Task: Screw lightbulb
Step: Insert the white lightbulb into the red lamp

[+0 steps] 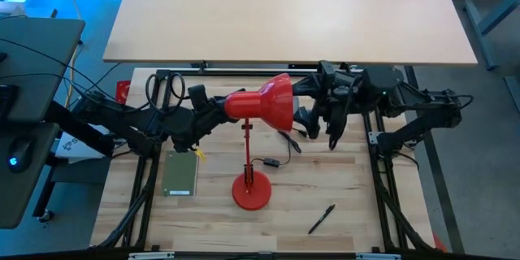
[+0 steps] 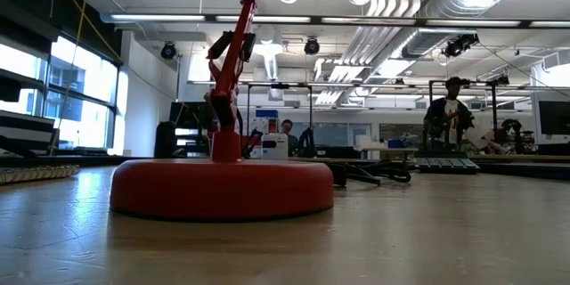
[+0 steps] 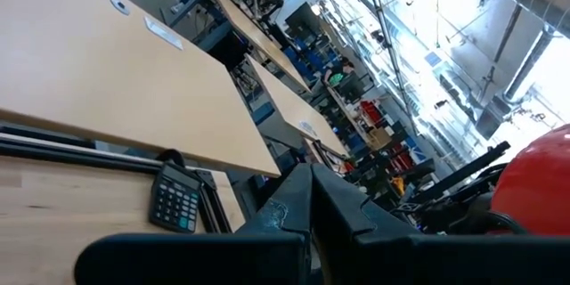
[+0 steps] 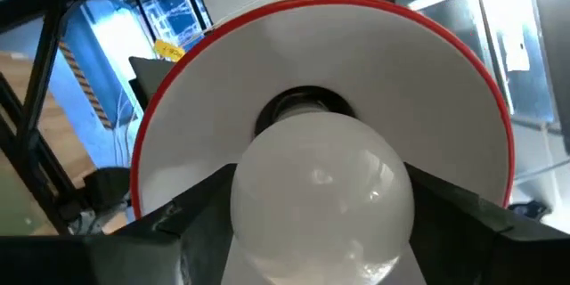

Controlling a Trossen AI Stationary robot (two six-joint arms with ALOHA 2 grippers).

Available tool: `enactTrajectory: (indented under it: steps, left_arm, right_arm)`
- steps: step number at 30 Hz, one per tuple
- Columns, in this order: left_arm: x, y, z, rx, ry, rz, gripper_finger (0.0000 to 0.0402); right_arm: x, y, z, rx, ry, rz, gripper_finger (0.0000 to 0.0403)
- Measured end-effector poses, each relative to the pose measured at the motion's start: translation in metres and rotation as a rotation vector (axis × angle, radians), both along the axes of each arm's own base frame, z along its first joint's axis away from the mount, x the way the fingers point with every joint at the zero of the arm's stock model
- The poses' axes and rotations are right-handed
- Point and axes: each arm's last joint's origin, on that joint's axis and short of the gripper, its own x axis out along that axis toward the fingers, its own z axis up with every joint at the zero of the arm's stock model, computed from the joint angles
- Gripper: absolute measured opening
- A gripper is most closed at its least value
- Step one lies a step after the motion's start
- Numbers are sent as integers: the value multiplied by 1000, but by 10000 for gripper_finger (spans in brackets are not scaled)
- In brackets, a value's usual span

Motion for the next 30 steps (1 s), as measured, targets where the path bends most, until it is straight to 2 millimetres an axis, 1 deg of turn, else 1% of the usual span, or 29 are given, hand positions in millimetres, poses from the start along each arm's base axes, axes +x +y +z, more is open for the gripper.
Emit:
enactTrajectory:
  steps: [8,13,16,30]
  left_arm:
    - [0,0,0,2,2,-3,0]
    - [0,0,0,13,12,-5,0]
    - [0,0,1,18,16,-3,0]
    - [0,0,1,21,20,0,0]
  right_arm:
    - [-2,10,1,169,14,43,270]
    - [-3,14,2,225,16,37,270]
    - [-3,14,2,258,20,31,270]
    - [-3,13,3,520,36,36,271]
